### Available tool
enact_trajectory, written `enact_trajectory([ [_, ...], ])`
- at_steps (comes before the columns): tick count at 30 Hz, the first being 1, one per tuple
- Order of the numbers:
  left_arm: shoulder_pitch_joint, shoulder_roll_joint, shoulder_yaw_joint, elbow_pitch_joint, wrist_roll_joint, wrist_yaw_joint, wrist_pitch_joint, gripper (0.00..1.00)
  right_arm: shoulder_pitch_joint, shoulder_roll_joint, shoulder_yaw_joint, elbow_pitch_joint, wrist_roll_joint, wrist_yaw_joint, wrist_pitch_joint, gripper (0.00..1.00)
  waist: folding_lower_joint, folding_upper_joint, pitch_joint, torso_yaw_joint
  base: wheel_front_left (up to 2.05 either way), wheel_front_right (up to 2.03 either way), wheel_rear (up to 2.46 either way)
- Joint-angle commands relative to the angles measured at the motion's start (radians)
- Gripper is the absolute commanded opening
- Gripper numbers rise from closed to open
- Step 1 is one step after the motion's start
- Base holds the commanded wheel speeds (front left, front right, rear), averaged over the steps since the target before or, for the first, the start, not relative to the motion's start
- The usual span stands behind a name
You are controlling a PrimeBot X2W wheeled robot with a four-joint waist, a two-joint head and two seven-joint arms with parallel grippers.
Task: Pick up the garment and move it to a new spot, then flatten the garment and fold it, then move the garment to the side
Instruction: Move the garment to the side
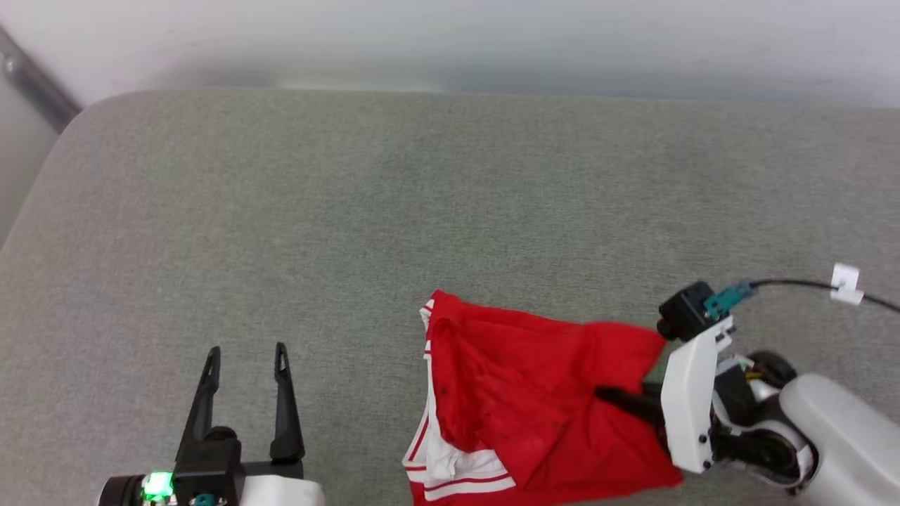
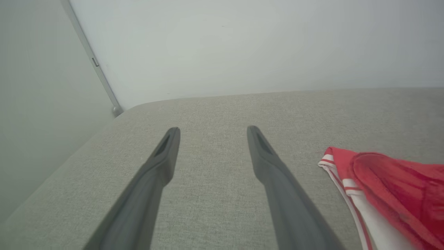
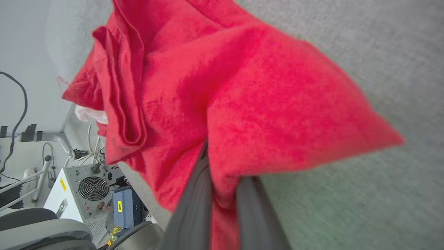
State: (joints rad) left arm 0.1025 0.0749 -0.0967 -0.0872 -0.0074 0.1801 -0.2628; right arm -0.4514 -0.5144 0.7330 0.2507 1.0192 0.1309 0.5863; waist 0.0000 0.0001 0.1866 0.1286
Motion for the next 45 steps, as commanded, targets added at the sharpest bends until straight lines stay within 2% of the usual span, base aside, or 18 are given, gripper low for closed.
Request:
enact_trajectory([
  [1, 0.014, -0.004, 0.009, -0.006, -0.003, 0.007, -0.002, 1.00, -0.040, -0.026, 0.016, -0.029, -0.008, 0.000, -0.013, 0.00, 0.0000, -0.0001, -0.021, -0.025, 0.00, 0.00, 0.00],
  [6, 0.044, -0.005, 0.029, -0.025, -0.011, 0.011, -0.002, 1.00, -0.130, -0.126, 0.065, -0.134, -0.044, -0.001, -0.021, 0.00, 0.0000, -0.0001, -0.042, -0.092, 0.00, 0.00, 0.00],
  [13, 0.064, -0.009, 0.054, -0.051, -0.015, 0.022, -0.002, 1.00, -0.227, -0.269, 0.100, -0.243, -0.083, -0.001, 0.006, 0.00, 0.0000, -0.0001, -0.019, -0.222, 0.00, 0.00, 0.00],
  [19, 0.024, -0.011, 0.065, -0.071, -0.009, 0.020, -0.002, 1.00, -0.303, -0.358, 0.092, -0.245, -0.142, -0.001, 0.003, 0.00, 0.0000, -0.0001, 0.058, -0.331, 0.00, 0.00, 0.00],
  [24, -0.020, -0.005, 0.072, -0.083, -0.001, 0.010, -0.003, 1.00, -0.349, -0.422, 0.063, -0.182, -0.189, -0.001, -0.013, 0.00, 0.0000, -0.0001, 0.134, -0.386, 0.00, 0.00, 0.00],
  [30, -0.077, 0.014, 0.068, -0.092, 0.011, -0.007, -0.002, 1.00, -0.394, -0.457, -0.006, -0.024, -0.202, -0.001, -0.033, 0.00, 0.0000, -0.0001, 0.219, -0.403, 0.00, 0.00, 0.00],
  [35, -0.108, 0.032, 0.069, -0.103, 0.013, -0.015, -0.002, 1.00, -0.438, -0.461, -0.034, 0.086, -0.247, -0.001, -0.050, 0.00, 0.0000, -0.0001, 0.276, -0.399, 0.00, 0.00, 0.00],
  [39, -0.138, 0.043, 0.065, -0.117, 0.017, -0.018, -0.002, 1.00, -0.486, -0.440, -0.061, 0.199, -0.303, -0.001, -0.074, 0.00, 0.0000, -0.0001, 0.327, -0.389, 0.00, 0.00, 0.00],
  [45, -0.160, 0.055, 0.060, -0.133, 0.021, -0.003, -0.002, 1.00, -0.535, -0.372, -0.119, 0.362, -0.343, -0.001, -0.128, 0.00, 0.0000, -0.0001, 0.370, -0.375, 0.00, 0.00, 0.00],
])
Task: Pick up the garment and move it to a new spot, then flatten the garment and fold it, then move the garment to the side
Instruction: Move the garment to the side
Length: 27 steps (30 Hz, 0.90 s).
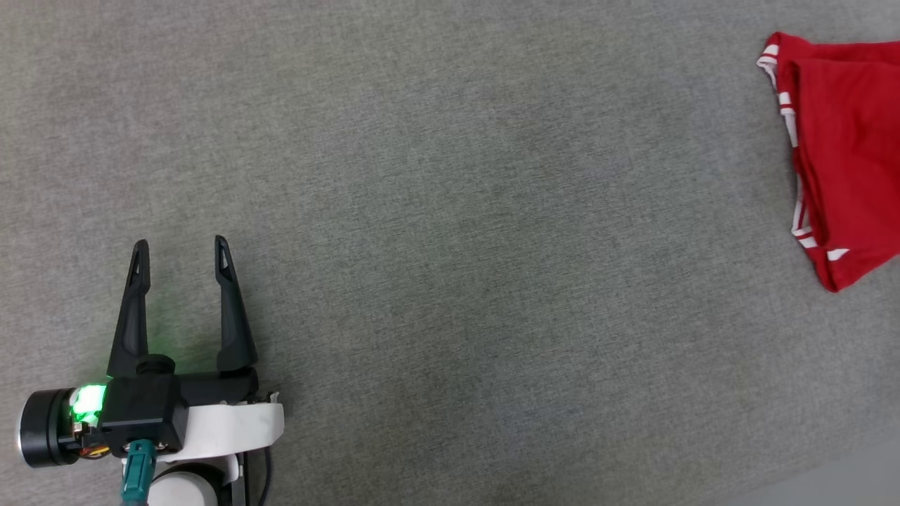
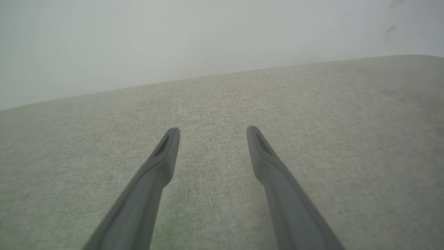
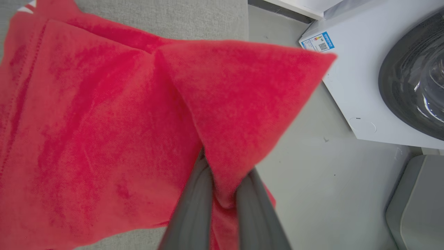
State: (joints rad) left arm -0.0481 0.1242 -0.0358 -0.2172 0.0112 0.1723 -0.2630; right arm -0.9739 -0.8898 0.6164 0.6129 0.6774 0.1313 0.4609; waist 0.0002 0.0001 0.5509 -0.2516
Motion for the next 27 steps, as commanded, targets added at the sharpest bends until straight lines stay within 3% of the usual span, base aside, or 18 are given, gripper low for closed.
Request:
enact_trajectory([
  [1, -0.012, 0.006, -0.002, -0.004, 0.002, 0.006, -0.002, 1.00, -0.012, 0.017, -0.005, 0.019, -0.005, -0.001, -0.006, 0.00, -0.0002, -0.0001, 0.006, 0.007, 0.00, 0.00, 0.00],
  [3, -0.013, 0.005, -0.004, -0.004, 0.000, 0.014, -0.002, 1.00, -0.016, 0.046, -0.019, 0.059, -0.014, -0.001, -0.024, 0.00, -0.0002, -0.0001, 0.000, 0.009, 0.00, 0.00, 0.00],
  [4, -0.010, 0.004, -0.005, -0.002, -0.001, 0.015, -0.002, 1.00, -0.018, 0.054, -0.029, 0.080, -0.024, -0.001, -0.035, 0.33, -0.0002, -0.0001, -0.007, 0.010, 0.00, 0.00, 0.00],
  [5, -0.006, 0.002, -0.007, 0.001, -0.004, 0.019, -0.002, 1.00, -0.019, 0.063, -0.033, 0.100, -0.040, -0.001, -0.048, 0.46, -0.0002, -0.0001, -0.016, 0.012, 0.00, 0.00, 0.00],
  [6, -0.001, 0.000, -0.010, 0.003, -0.005, 0.021, -0.002, 1.00, -0.020, 0.069, -0.036, 0.120, -0.059, -0.001, -0.062, 1.00, -0.0002, -0.0001, -0.028, 0.015, 0.00, 0.00, 0.00],
  [12, 0.036, -0.020, -0.022, 0.012, -0.014, 0.041, -0.002, 1.00, -0.036, 0.094, -0.075, 0.169, -0.187, -0.001, -0.211, 1.00, -0.0002, -0.0001, -0.123, 0.039, 0.00, 0.00, 0.00],
  [13, 0.058, -0.027, -0.029, 0.019, -0.018, 0.048, -0.002, 1.00, -0.034, 0.129, -0.112, 0.162, -0.248, -0.001, -0.331, 1.00, -0.0002, -0.0001, -0.166, 0.051, 0.00, 0.00, 0.00],
  [17, 0.090, -0.034, -0.034, 0.023, -0.021, 0.054, -0.002, 1.00, -0.029, 0.186, -0.189, 0.146, -0.345, -0.001, -0.529, 1.00, -0.0002, -0.0001, -0.218, 0.071, 0.00, 0.00, 0.00],
  [20, 0.115, -0.039, -0.035, 0.027, -0.026, 0.055, -0.002, 1.00, 0.009, 0.264, -0.255, 0.130, -0.432, -0.001, -0.661, 1.00, -0.0002, -0.0001, -0.252, 0.088, 0.00, 0.00, 0.00],
  [24, 0.133, -0.047, -0.040, 0.037, -0.031, 0.052, -0.002, 1.00, 0.076, 0.377, -0.368, 0.049, -0.533, -0.001, -0.722, 1.00, -0.0002, -0.0001, -0.292, 0.124, 0.00, 0.00, 0.00],
  [27, 0.144, -0.051, -0.044, 0.049, -0.031, 0.045, -0.002, 1.00, 0.169, 0.465, -0.427, -0.102, -0.568, -0.001, -0.725, 1.00, -0.0002, -0.0001, -0.316, 0.152, 0.00, 0.00, 0.00],
])
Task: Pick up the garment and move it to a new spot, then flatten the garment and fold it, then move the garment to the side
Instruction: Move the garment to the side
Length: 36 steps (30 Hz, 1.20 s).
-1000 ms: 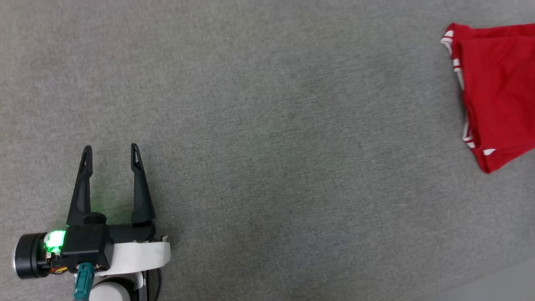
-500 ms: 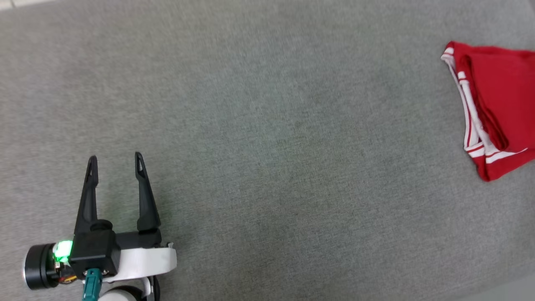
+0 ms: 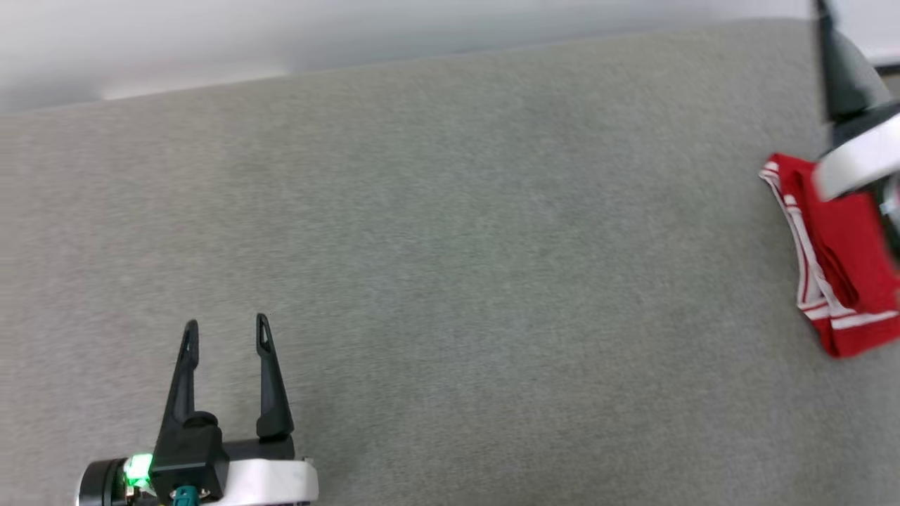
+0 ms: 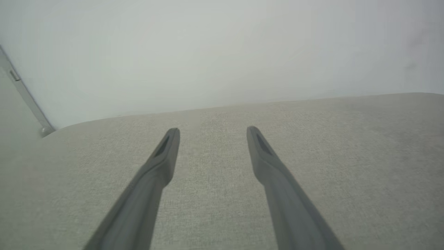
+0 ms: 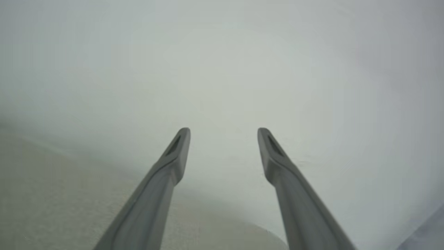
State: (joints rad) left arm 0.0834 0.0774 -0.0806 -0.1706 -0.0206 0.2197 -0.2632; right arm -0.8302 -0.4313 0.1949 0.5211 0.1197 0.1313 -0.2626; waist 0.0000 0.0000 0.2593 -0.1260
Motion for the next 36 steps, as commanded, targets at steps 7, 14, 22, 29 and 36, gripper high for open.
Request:
enact_trajectory([
  [7, 0.033, -0.009, -0.005, 0.027, -0.005, -0.011, -0.002, 1.00, 0.283, 0.149, -0.101, -0.277, -0.051, -0.001, -0.002, 1.00, 0.0000, 0.0000, -0.075, 0.086, 0.00, 0.00, 0.00],
  [14, 0.061, -0.013, -0.010, 0.050, -0.003, -0.027, -0.002, 1.00, 0.527, 0.255, -0.175, -0.384, -0.059, -0.001, -0.002, 1.00, 0.0000, 0.0000, -0.127, 0.127, 0.00, 0.00, 0.00],
  [22, 0.117, -0.017, -0.007, 0.068, 0.000, -0.044, -0.002, 1.00, 0.818, 0.358, -0.229, -0.475, -0.057, -0.001, -0.002, 1.00, 0.0000, 0.0000, -0.201, 0.146, 0.00, 0.00, 0.00],
  [29, 0.149, -0.019, -0.011, 0.081, -0.001, -0.060, -0.002, 1.00, 0.940, 0.378, -0.232, -0.518, -0.048, -0.001, -0.002, 1.00, 0.0000, 0.0000, -0.244, 0.149, 0.00, 0.00, 0.00],
  [36, 0.170, -0.020, -0.002, 0.088, -0.007, -0.074, -0.002, 1.00, 1.005, 0.383, -0.232, -0.545, -0.036, -0.001, -0.002, 1.00, 0.0000, 0.0000, -0.262, 0.155, 0.00, 0.00, 0.00],
])
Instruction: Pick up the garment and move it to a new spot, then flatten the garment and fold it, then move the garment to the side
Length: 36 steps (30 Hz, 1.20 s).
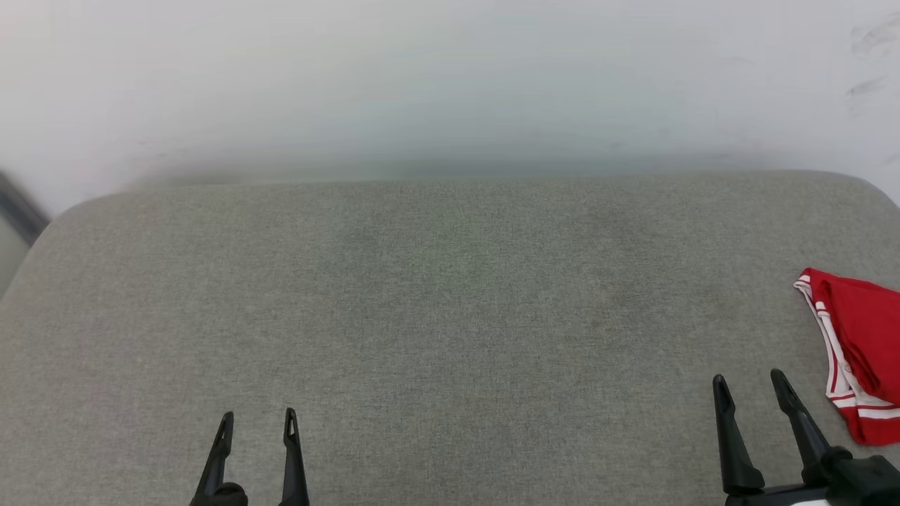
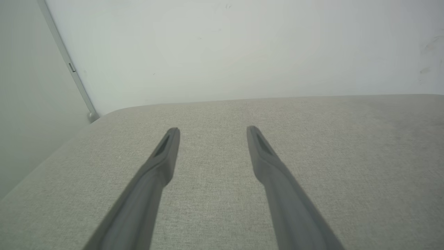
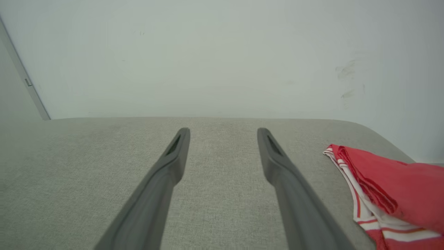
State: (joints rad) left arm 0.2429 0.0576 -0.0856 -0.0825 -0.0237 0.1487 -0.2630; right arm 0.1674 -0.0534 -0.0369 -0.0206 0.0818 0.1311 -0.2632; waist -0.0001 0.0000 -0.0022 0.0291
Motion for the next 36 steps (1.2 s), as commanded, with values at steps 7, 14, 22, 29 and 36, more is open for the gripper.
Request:
enact_trajectory([
  [7, 0.018, -0.002, 0.015, 0.004, -0.006, -0.019, -0.002, 1.00, 0.021, 0.005, 0.010, -0.013, 0.028, -0.001, -0.002, 1.00, 0.0001, 0.0000, -0.011, 0.006, 0.00, 0.00, 0.00],
  [14, 0.017, -0.002, 0.010, 0.034, -0.028, -0.018, 0.006, 0.00, 0.022, 0.001, 0.018, 0.026, 0.043, 0.000, 0.003, 0.00, 0.0001, 0.0000, -0.012, 0.006, 0.00, 0.00, 0.00],
  [22, -0.020, 0.009, 0.019, 0.057, -0.215, -0.043, 0.036, 0.00, -0.011, -0.011, 0.021, 0.050, 0.221, 0.000, 0.033, 0.00, 0.0001, 0.0000, -0.011, 0.004, 0.00, 0.00, 0.00],
  [29, -0.057, 0.017, 0.025, 0.092, -0.361, -0.069, 0.061, 0.00, -0.039, -0.019, 0.023, 0.072, 0.362, 0.000, 0.058, 0.00, 0.0001, 0.0000, -0.010, 0.002, 0.00, 0.00, 0.00],
  [36, -0.090, 0.022, 0.032, 0.121, -0.495, -0.092, 0.085, 0.00, -0.065, -0.025, 0.023, 0.092, 0.489, 0.000, 0.082, 0.00, 0.0001, 0.0000, -0.009, 0.000, 0.00, 0.00, 0.00],
])
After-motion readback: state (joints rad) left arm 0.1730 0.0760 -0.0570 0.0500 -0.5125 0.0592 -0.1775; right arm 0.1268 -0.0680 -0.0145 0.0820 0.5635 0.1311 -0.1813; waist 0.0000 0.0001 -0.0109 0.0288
